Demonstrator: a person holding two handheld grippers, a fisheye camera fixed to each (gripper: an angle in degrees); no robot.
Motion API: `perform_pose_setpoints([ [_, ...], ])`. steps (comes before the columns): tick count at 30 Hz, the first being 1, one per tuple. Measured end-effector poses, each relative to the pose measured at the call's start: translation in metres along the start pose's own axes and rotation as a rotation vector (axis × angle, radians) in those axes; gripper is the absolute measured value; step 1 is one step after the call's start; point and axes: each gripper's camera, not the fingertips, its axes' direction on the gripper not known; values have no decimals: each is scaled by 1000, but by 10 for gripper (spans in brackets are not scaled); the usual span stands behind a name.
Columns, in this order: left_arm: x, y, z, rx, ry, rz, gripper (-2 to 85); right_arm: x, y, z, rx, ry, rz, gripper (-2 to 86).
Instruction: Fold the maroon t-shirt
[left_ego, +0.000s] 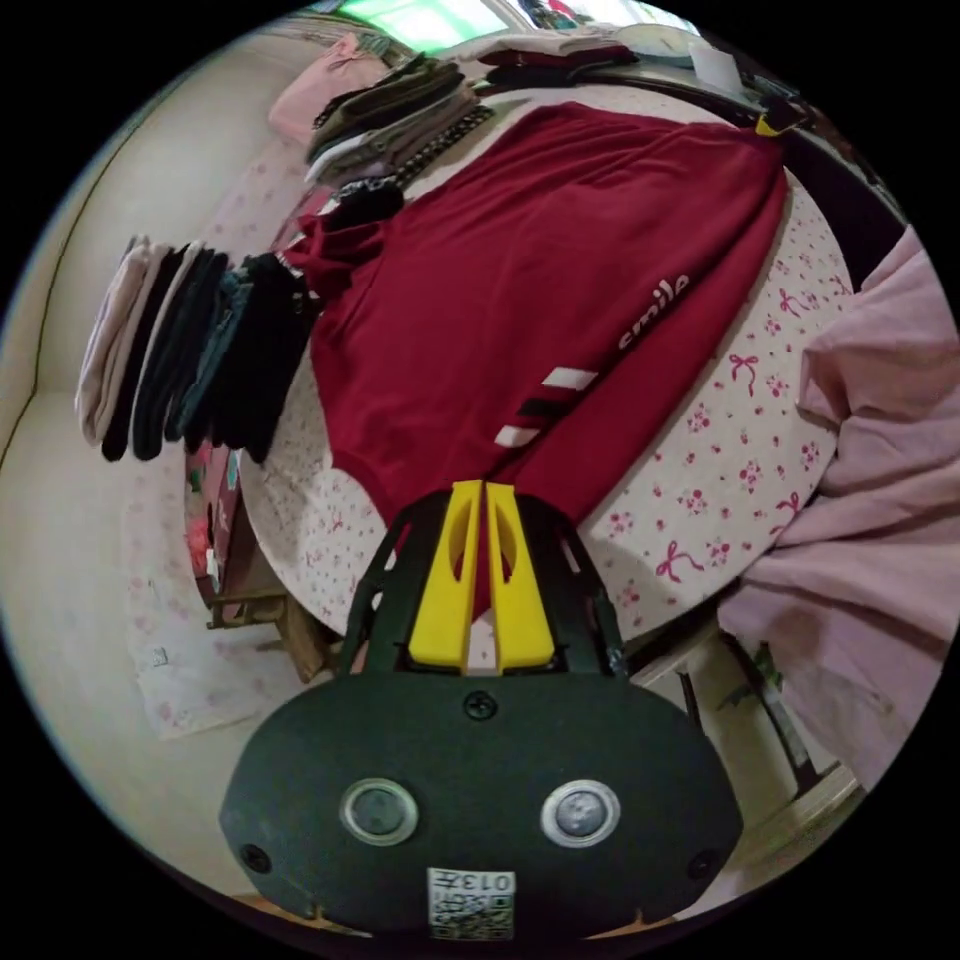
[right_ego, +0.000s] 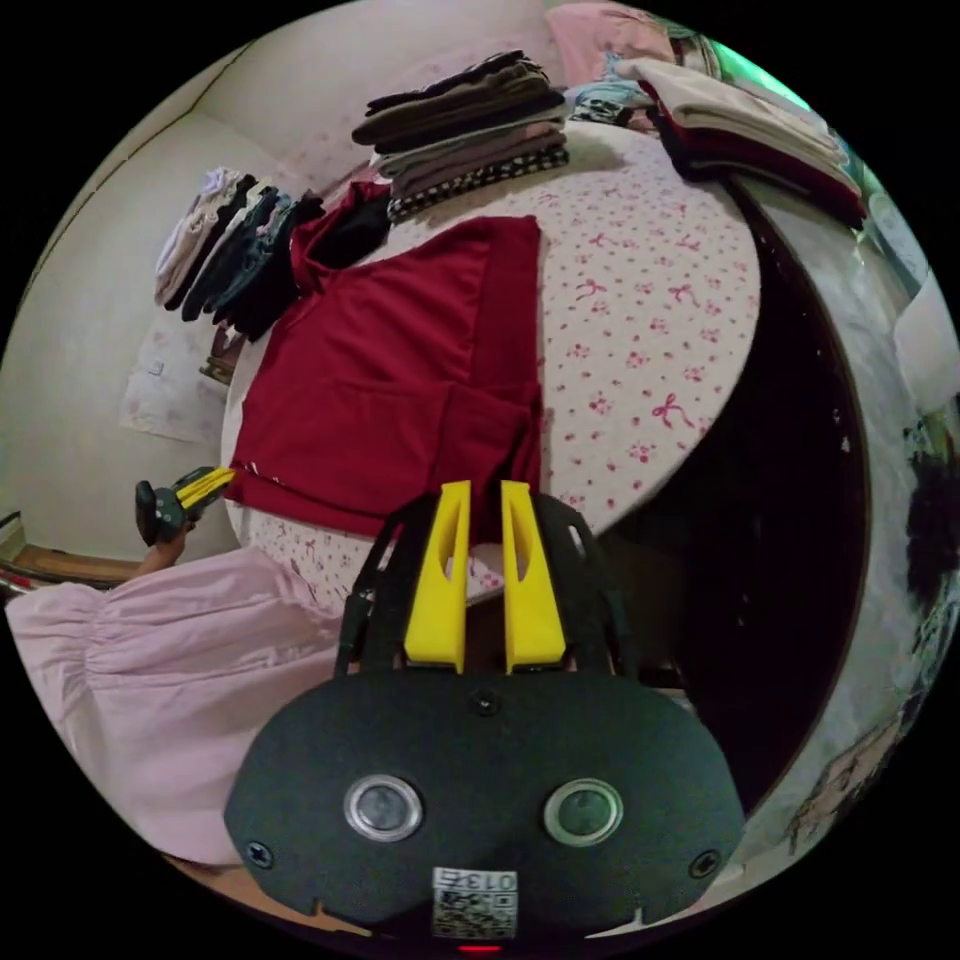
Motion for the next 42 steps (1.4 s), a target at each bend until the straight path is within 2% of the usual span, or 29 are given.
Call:
perform_pose_setpoints([
  [4, -32, 46, -6, 7, 13, -243, -1, -28, 1, -27, 58, 121, -52, 51],
  [5, -44, 56, 1, -11, 55, -333, -1, -34, -1, -29, 71, 127, -65, 50],
  [8, -65, 62, 12, -11, 128, -432, 1, -73, -21, -21, 104, 96, -164, 57],
  [14, -73, 22, 25, -6, 61, -305, 10, -190, -94, 45, 11, 13, -455, 80],
  [17, -90, 14, 40, -12, 198, -342, 19, -234, -129, 77, -43, -26, -538, 92],
  [20, -93, 10, 52, -35, 237, -330, 27, -268, -153, 111, -123, -23, -610, 98],
  [25, -85, 5, 63, -65, 198, -291, 41, -305, -160, 156, -288, 36, -705, 32],
  [27, -88, 7, 65, -69, 188, -341, 52, -311, -155, 145, -232, 66, -711, 26],
  [30, -96, 17, 68, -60, 200, -497, 60, -295, -152, 123, -137, 35, -592, 24],
  [33, -100, 26, 70, -28, 229, -594, 57, -273, -149, 131, -159, -39, -479, 29],
  [36, -108, 36, 67, -37, 241, -623, 18, -274, -145, 120, -141, -59, -458, 33],
  [38, -118, 57, 54, -51, 107, -703, 6, -278, -140, 97, -57, -33, -458, 29],
  [42, -121, 88, 40, 6, 146, -748, 0, -292, -112, 59, 33, 11, -542, 21],
])
